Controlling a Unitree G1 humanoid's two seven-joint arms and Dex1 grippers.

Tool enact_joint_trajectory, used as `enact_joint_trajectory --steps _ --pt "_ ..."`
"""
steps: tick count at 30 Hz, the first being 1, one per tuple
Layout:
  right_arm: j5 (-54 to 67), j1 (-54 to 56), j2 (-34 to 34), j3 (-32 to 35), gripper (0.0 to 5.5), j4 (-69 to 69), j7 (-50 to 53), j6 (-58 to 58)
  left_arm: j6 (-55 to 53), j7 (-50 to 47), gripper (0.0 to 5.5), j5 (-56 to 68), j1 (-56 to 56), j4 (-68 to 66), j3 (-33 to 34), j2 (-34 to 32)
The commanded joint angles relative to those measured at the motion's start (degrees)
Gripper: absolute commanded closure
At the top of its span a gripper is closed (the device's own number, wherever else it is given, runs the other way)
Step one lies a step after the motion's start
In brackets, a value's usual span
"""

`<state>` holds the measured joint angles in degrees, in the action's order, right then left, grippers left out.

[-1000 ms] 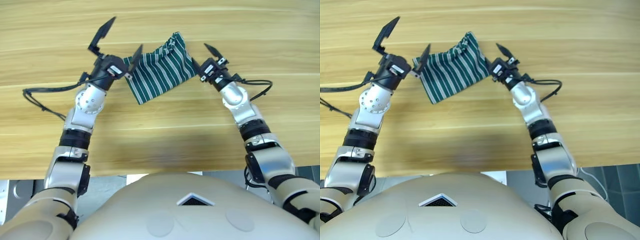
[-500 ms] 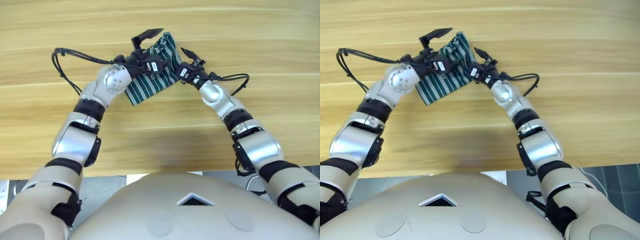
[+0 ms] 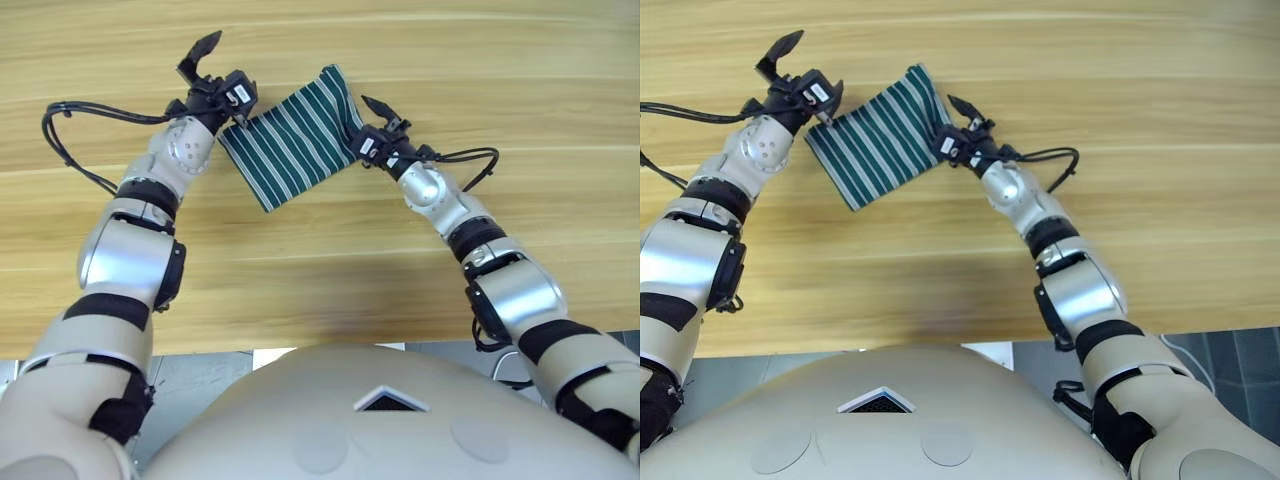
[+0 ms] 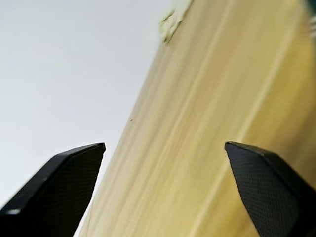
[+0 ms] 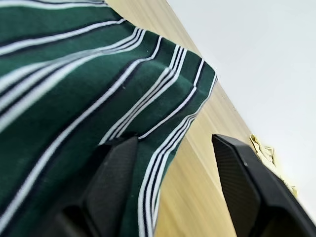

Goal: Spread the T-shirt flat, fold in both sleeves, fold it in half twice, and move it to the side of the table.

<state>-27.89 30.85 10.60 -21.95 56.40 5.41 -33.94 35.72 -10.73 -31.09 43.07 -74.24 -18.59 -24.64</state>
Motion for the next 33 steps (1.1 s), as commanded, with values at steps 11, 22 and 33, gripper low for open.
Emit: enact_joint_trajectory --steps 11,22,33 --pt "25.5 1.1 -12.2 1.9 2.72 -14.1 -28.4 24.8 14.5 -3.7 1.0 26.3 -9.4 6.0 24.3 0.7" --pt "35.0 17.3 -11.0 22.8 2.72 19.6 -21.2 44.7 14.4 3.9 1.0 34.5 -11.7 6.5 31.2 5.0" --pt "56.1 6.2 16.6 61.2 2.72 21.1 34.0 25.1 12.6 9.3 1.0 33.7 -11.0 7.0 29.2 11.5"
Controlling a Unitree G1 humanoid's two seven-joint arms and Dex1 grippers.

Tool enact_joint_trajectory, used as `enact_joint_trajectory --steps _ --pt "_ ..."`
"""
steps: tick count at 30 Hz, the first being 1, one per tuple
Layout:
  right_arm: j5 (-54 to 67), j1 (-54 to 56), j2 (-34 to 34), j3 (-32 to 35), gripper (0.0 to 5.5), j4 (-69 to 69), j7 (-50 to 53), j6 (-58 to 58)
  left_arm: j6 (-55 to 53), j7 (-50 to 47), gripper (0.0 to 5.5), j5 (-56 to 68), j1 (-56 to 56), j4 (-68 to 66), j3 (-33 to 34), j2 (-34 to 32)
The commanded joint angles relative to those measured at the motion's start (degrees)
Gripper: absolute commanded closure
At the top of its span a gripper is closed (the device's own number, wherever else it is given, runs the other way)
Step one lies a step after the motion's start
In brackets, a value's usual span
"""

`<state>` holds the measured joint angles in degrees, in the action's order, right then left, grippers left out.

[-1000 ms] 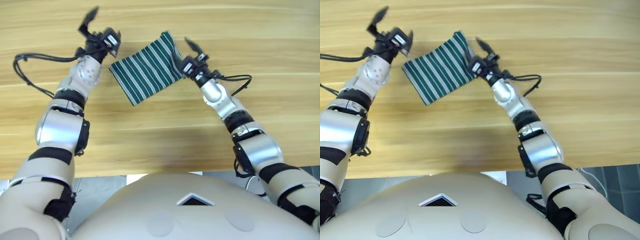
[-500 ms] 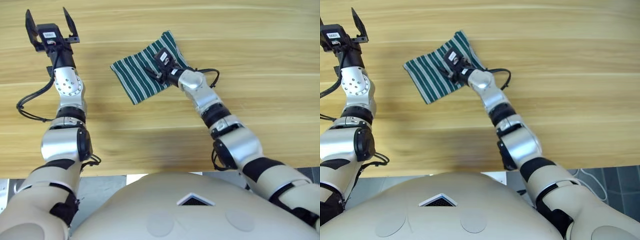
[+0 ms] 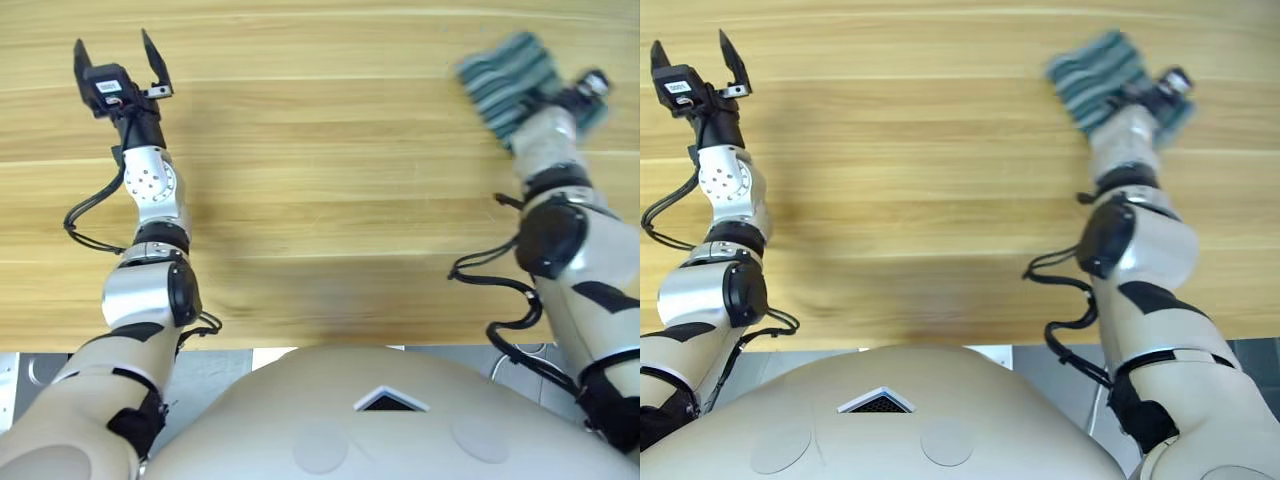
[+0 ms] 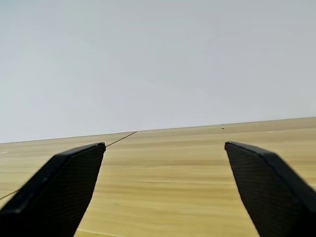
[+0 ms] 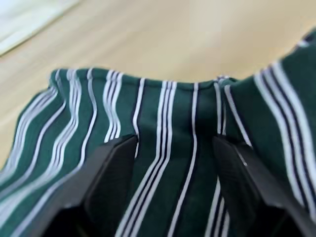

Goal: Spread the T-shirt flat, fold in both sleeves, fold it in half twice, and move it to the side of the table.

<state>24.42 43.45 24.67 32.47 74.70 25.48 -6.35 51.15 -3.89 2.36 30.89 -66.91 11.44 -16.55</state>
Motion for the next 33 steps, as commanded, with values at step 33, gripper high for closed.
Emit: enact_joint_trajectory --steps 33 --pt "-37.9 -17.1 -27.2 -38.2 2.72 -11.2 -6.3 -31.9 -7.8 2.7 2.34 -2.7 -8.2 6.3 -6.6 17.6"
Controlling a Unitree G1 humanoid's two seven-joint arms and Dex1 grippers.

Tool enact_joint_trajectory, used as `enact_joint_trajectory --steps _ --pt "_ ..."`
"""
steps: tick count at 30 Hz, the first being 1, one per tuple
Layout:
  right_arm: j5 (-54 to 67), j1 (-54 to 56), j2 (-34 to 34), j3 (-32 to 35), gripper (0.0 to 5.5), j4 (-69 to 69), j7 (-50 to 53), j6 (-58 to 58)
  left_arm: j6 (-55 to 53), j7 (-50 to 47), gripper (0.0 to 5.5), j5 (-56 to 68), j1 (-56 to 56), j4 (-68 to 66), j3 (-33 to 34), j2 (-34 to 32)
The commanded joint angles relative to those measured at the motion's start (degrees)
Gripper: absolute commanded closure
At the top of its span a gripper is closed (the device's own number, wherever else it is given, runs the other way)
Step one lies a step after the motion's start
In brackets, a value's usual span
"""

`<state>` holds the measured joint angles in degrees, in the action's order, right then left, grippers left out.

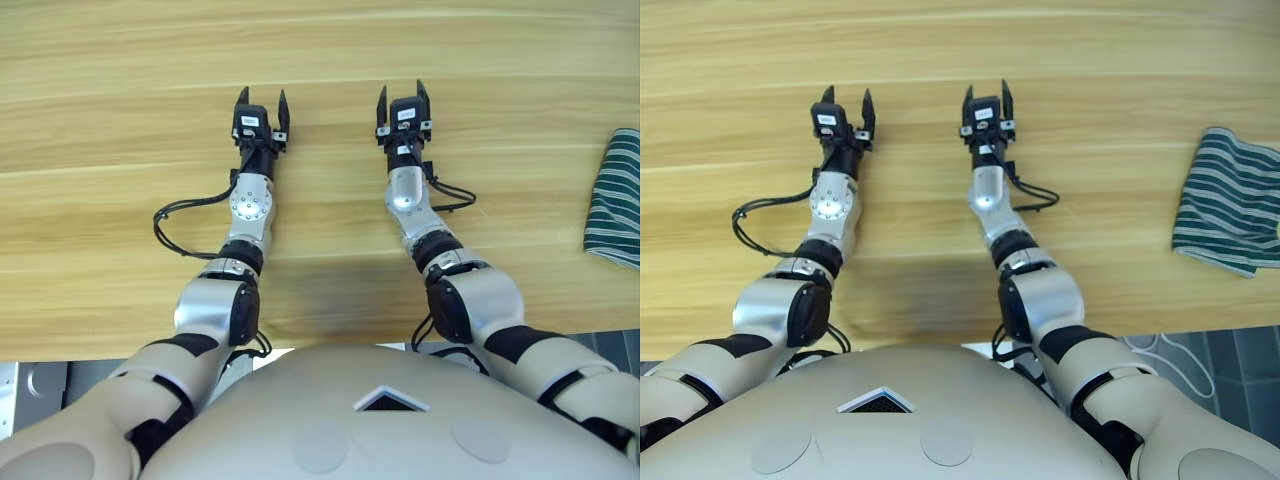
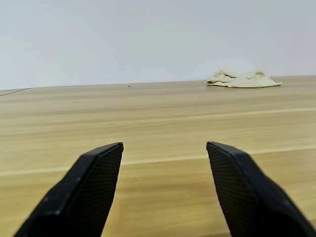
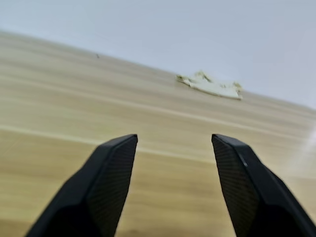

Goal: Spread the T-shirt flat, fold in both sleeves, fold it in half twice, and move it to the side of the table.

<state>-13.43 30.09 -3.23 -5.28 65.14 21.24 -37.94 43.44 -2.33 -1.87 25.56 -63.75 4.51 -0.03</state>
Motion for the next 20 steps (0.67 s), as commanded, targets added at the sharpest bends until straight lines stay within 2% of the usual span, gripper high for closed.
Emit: enact_joint_trajectory --steps 1,4,9,14,17,20 --pt "0.1 -4.6 0.8 -0.6 2.72 -2.3 -2.6 -0.5 -0.2 1.5 2.34 1.7 -3.6 4.1 0.3 1.4" --pt "0.5 -7.2 1.4 -1.1 2.45 -5.6 -5.2 -1.6 -0.3 3.1 2.38 2.3 -5.5 6.5 -0.1 2.3" --pt "1.3 -8.8 2.0 0.0 1.5 -8.4 -4.8 0.1 0.0 1.9 2.38 -0.1 -7.4 9.5 -1.4 2.1" --pt "0.9 -9.4 2.5 0.1 1.5 -9.7 -4.4 0.6 -0.4 2.7 2.38 -0.5 -8.1 10.4 -2.3 1.9" --pt "0.5 -9.0 2.4 -0.3 1.46 -9.6 -4.5 0.7 -0.7 6.4 1.93 1.1 -9.0 11.1 -2.6 2.1" --pt "0.5 -8.9 2.4 -0.2 1.46 -9.6 -4.4 0.8 -1.0 4.7 1.44 0.5 -8.7 11.2 -1.9 2.0"
